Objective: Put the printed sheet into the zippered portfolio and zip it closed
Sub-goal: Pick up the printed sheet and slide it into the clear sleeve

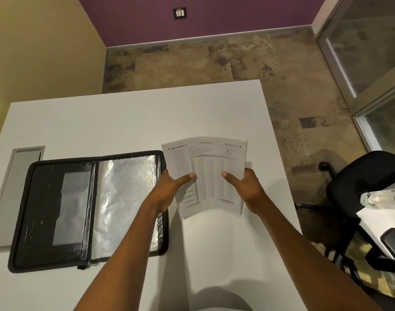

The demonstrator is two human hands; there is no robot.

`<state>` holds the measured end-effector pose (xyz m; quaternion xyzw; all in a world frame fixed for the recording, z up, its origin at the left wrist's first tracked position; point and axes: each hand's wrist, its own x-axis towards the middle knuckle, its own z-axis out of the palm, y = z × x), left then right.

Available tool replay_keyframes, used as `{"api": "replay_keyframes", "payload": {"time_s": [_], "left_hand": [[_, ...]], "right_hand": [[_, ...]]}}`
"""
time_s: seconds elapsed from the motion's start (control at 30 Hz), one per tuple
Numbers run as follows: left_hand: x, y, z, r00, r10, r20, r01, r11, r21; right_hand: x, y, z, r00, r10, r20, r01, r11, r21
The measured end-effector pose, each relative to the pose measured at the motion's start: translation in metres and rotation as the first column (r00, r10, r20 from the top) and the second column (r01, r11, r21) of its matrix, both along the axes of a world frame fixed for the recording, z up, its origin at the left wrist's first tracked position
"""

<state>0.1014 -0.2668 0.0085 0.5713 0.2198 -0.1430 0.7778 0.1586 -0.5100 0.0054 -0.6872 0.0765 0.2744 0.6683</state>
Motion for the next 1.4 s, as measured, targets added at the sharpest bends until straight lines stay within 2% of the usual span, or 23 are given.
{"api": "replay_keyframes", "payload": {"time_s": [0.1, 0.2, 0.37, 0.8, 1.1, 1.23, 1.4], "left_hand": [[0.001, -0.01, 0.006, 0.99, 0.087, 0.111, -0.1, 0.988, 0.119], [-0.006, -0.019, 0.001, 0.978, 0.133, 0.158, -0.16, 0.973, 0.169], [-0.019, -0.027, -0.011, 0.969, 0.189, 0.161, -0.215, 0.963, 0.16], [-0.035, -0.029, -0.022, 0.973, 0.18, 0.147, -0.205, 0.962, 0.18], [-0.038, -0.034, -0.028, 0.993, 0.122, -0.001, -0.119, 0.967, 0.224], [-0.041, -0.025, -0.018, 0.996, 0.088, 0.013, -0.089, 0.973, 0.215], [-0.053, -0.007, -0.001, 0.995, 0.061, 0.082, -0.073, 0.986, 0.152]], "right_hand": [[-0.008, 0.005, 0.002, 0.995, -0.091, 0.036, 0.089, 0.995, 0.043], [-0.018, 0.005, 0.001, 0.99, -0.142, 0.02, 0.141, 0.988, 0.067], [-0.031, 0.002, -0.003, 0.987, -0.161, 0.012, 0.16, 0.986, 0.048], [-0.036, 0.002, -0.008, 0.988, -0.154, 0.015, 0.154, 0.988, 0.006], [-0.031, -0.002, -0.008, 0.998, -0.05, 0.028, 0.052, 0.996, -0.066], [-0.021, -0.006, 0.005, 0.995, 0.082, 0.048, -0.076, 0.989, -0.124], [-0.02, 0.004, 0.026, 0.977, 0.21, 0.046, -0.207, 0.976, -0.06]]}}
